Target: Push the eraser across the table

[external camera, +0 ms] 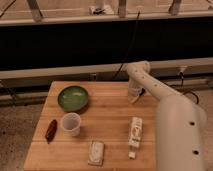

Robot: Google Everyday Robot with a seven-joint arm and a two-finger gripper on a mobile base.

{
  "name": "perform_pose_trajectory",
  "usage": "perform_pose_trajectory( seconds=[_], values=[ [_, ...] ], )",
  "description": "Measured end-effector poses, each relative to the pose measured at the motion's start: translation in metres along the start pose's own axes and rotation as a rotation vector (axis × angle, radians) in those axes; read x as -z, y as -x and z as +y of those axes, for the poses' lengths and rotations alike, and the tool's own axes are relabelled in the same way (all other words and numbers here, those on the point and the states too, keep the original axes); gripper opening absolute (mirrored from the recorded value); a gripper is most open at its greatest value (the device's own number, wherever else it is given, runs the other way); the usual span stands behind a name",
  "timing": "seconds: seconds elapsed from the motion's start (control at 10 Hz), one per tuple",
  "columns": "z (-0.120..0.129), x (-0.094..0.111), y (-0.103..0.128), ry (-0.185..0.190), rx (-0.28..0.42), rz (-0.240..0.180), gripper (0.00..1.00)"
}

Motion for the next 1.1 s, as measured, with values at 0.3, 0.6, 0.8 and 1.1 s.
perform_pose_trajectory(
  seconds=[0.3, 0.6, 0.8, 1.1],
  values=[
    [0.003, 0.005, -0.013, -0.001, -0.021, 0.019, 0.0],
    [0.007, 0.009, -0.029, 0.0, -0.052, 0.04, 0.0],
    [0.011, 0.011, -0.044, -0.004, -0.084, 0.051, 0.0],
    [0.017, 0.015, -0.062, -0.013, -0.125, 0.063, 0.0]
  ],
)
